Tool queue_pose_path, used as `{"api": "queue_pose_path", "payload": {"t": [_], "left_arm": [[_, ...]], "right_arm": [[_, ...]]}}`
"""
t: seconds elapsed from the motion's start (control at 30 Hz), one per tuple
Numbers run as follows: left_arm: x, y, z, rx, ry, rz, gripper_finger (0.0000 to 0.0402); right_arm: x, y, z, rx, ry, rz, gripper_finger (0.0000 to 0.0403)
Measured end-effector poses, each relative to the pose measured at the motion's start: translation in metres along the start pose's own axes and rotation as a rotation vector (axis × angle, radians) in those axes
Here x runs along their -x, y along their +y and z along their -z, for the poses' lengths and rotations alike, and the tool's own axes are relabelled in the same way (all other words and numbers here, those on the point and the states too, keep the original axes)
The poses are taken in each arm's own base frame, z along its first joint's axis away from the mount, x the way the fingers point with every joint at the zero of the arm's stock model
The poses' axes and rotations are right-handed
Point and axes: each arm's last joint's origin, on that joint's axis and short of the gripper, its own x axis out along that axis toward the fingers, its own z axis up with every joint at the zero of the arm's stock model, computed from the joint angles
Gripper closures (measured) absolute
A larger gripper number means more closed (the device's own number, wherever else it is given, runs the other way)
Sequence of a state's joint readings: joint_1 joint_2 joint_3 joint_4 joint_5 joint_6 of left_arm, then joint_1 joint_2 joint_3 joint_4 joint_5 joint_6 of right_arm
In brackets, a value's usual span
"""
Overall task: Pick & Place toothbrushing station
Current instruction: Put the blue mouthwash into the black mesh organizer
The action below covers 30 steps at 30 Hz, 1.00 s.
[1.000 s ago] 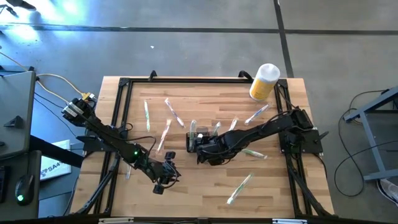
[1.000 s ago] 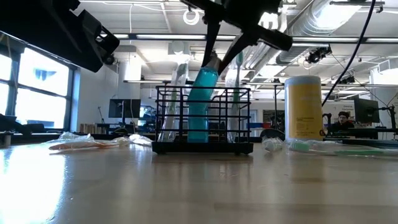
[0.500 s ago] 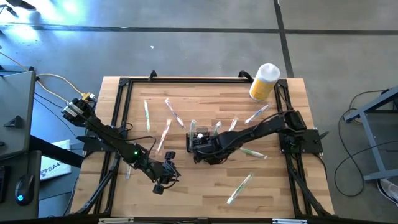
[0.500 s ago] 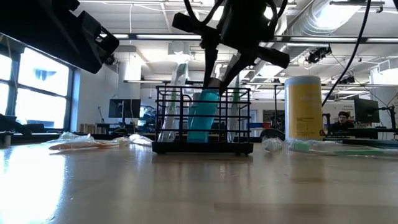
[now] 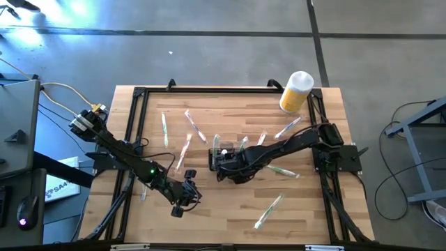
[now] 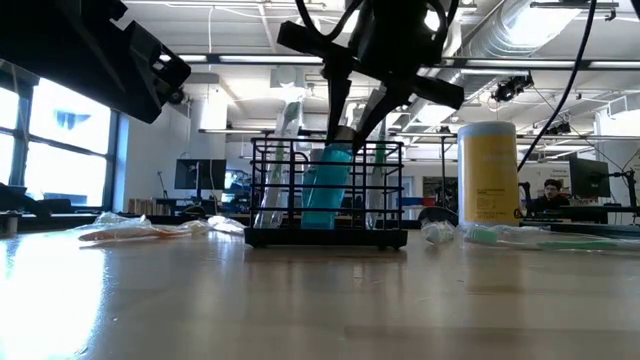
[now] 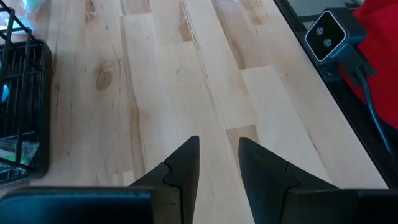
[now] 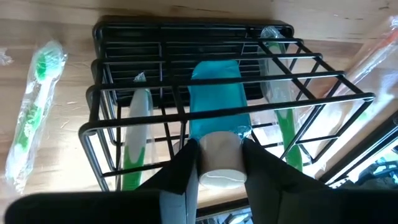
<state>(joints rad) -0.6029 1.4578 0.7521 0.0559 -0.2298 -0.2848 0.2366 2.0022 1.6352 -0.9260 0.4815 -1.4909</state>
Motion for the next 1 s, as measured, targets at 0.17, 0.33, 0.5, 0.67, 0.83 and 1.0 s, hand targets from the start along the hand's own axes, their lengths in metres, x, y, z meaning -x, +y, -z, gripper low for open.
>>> {"api": "queue_pose_path", "payload": {"t": [0.17, 0.33, 0.5, 0.67, 0.83, 1.0], "left_arm": [[0.000, 0.000, 0.000, 0.000, 0.000, 0.000, 0.0295], [0.000, 0.000, 0.000, -0.019, 0.000, 0.000, 0.0295], [0.000, 0.000, 0.000, -0.019, 0.003, -0.001, 0.0295], [0.000, 0.000, 0.001, -0.020, 0.005, -0.001, 0.0295], [-0.002, 0.003, 0.014, -0.020, 0.008, -0.001, 0.0295], [-0.004, 0.007, 0.026, -0.009, -0.038, 0.014, 0.0295]], "right_arm": [[-0.002, 0.000, 0.002, 0.001, -0.035, -0.006, 0.0316], [-0.002, 0.000, 0.002, 0.034, -0.042, -0.007, 0.0308], [-0.006, -0.001, 0.002, 0.044, -0.040, -0.005, 0.0310], [-0.017, -0.003, 0.001, 0.045, -0.031, -0.014, 0.0310], [-0.022, -0.003, 0.000, 0.060, -0.023, -0.020, 0.0310], [-0.023, -0.003, 0.000, 0.057, -0.026, -0.022, 0.0310]]}}
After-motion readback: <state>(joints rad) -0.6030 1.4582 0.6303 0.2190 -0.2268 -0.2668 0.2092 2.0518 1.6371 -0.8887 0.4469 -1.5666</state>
